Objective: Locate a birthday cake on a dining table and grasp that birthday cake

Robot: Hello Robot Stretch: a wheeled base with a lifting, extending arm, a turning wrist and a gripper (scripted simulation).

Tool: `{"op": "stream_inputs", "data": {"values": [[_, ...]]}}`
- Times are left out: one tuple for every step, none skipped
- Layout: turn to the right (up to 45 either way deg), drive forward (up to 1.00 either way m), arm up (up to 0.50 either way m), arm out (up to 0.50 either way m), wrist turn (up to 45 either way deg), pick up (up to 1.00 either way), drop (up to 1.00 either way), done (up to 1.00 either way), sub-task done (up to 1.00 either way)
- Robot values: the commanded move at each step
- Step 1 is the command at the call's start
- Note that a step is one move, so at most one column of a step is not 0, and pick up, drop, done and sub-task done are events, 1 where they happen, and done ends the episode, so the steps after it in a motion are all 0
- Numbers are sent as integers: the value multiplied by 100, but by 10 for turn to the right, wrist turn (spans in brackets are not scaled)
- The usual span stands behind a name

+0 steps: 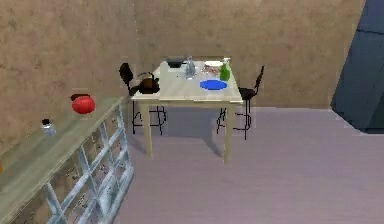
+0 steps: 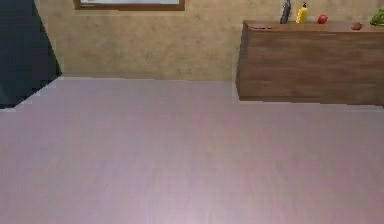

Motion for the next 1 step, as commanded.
{"op": "stream_inputs", "data": {"values": [[0, 90, 0, 0, 0, 0, 0, 0, 0]]}}
